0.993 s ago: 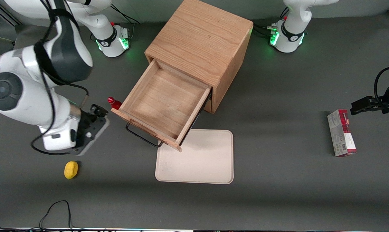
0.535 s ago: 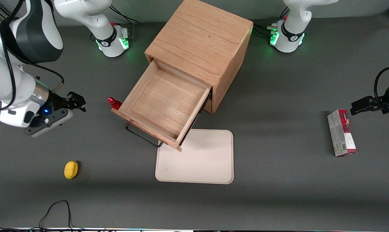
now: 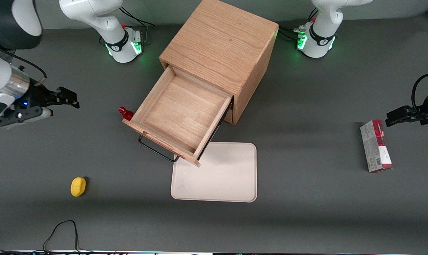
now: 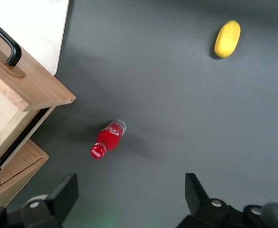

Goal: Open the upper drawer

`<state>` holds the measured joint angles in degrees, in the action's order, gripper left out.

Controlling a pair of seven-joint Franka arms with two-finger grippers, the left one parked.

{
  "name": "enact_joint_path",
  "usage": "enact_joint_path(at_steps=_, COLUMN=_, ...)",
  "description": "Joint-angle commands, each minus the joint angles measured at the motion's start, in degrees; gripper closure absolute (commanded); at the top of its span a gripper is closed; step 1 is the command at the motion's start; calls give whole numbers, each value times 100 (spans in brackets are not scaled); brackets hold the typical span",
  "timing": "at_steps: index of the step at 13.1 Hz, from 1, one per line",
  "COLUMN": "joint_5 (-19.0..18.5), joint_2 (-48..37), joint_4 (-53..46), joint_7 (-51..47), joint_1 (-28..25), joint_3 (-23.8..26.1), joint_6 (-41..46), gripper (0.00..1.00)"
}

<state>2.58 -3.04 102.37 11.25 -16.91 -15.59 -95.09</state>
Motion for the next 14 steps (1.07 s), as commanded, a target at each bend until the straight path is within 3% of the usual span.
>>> enact_joint_path(at_steps=1, joint_5=94, joint_2=-206, joint_4=-84, joint_7=-228, joint_1=-58, joint_3=-76, joint_6=175, gripper=0)
enact_joint_path(at_steps=3, joint_5=103, joint_2=-162, joint_4=-165, joint_7=-473, joint_1=73, joint_3=-15, joint_6=219, gripper=0)
enact_joint_path(at_steps=6, joint_5=51, joint_2=74, joint_4=-602, joint_7=-422, joint_1=1064, joint_3=1160, joint_6=413, gripper=0)
enact_joint_path(at_steps=7, joint_5=50, joint_2=180, joint_4=-813, joint_7=-387, joint_1=1206, joint_3=1285, joint_6=465, gripper=0)
enact_joint_path(at_steps=11, joint_5=50, joint_2=681, joint_4=-1395, joint_7=-369, joint_1=655, joint_3=830, joint_6=835, gripper=0)
enact_joint_path(at_steps=14, joint_5=67, joint_2=682, joint_4=-1395, joint_7=-273, joint_1=733, joint_3=829, joint_6=861, gripper=0)
